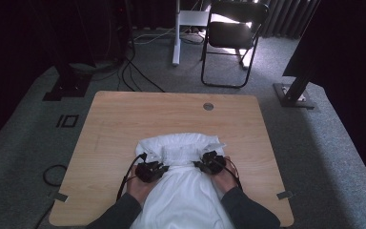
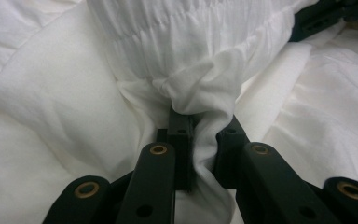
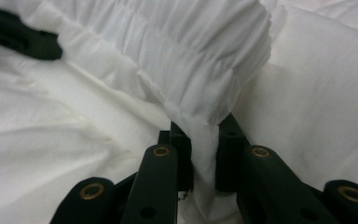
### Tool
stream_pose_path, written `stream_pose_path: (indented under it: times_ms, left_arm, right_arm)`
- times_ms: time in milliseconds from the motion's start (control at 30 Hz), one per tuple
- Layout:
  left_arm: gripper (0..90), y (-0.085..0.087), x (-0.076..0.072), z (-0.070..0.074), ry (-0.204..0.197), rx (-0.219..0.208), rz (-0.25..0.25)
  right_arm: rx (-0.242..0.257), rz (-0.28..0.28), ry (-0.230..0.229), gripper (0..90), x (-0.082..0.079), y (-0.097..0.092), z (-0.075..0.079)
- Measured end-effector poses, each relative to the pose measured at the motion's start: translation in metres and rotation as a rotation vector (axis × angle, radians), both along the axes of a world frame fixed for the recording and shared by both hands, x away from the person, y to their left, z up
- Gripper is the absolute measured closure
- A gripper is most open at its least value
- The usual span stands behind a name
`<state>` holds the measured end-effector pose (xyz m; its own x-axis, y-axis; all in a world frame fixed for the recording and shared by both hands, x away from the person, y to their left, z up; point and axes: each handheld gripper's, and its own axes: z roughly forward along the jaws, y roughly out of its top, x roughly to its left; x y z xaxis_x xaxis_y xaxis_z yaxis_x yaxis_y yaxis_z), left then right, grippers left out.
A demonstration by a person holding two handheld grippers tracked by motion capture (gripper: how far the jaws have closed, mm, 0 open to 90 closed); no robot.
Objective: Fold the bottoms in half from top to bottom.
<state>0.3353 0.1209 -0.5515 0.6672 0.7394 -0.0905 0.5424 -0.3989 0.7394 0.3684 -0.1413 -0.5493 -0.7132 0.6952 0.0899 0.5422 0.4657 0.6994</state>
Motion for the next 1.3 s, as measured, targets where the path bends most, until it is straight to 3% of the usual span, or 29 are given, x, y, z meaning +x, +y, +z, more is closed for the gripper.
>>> stream_pose_path:
  times_ms: [167, 300, 400, 567, 733, 833, 967, 1067, 1167, 1300]
  left_arm:
    - [80.8, 0.003, 0.016, 0.001, 0.011, -0.006, 0.024]
    - [80.9, 0.012, 0.035, 0.003, 0.028, 0.0, 0.009]
    - [80.9, 0.016, 0.048, 0.005, 0.024, 0.032, -0.009]
    - [81.0, 0.018, 0.07, 0.011, 0.035, 0.095, -0.031]
    - [80.9, 0.014, 0.083, 0.014, 0.029, 0.135, -0.035]
    - [80.9, 0.01, 0.093, 0.014, 0.018, 0.152, -0.017]
    - [80.9, 0.007, 0.108, 0.014, 0.017, 0.142, 0.015]
    - [80.9, 0.006, 0.116, 0.015, 0.018, 0.147, 0.026]
    - [80.9, 0.003, 0.13, 0.016, 0.019, 0.163, 0.052]
    - [80.9, -0.001, 0.139, 0.018, 0.021, 0.193, 0.086]
  right_arm:
    - [-0.015, -0.003, 0.003, 81.0, 0.025, 0.007, 0.002]
    - [-0.026, -0.018, 0.002, 81.0, 0.032, 0.014, 0.003]
    - [-0.007, -0.038, 0.021, 81.0, 0.034, 0.018, 0.003]
    - [-0.016, -0.042, 0.02, 80.9, 0.034, 0.025, 0.004]
    - [-0.012, -0.04, 0.013, 80.5, 0.047, 0.026, 0.004]
    - [-0.021, -0.054, 0.011, 80.4, 0.061, 0.026, 0.005]
    - [-0.03, -0.09, 0.01, 80.2, 0.084, 0.027, 0.006]
    - [-0.037, -0.1, 0.01, 80.2, 0.092, 0.029, 0.007]
    - [-0.071, -0.12, 0.003, 80.2, 0.107, 0.035, 0.009]
    - [-0.042, -0.156, 0.017, 80.3, 0.118, 0.035, 0.009]
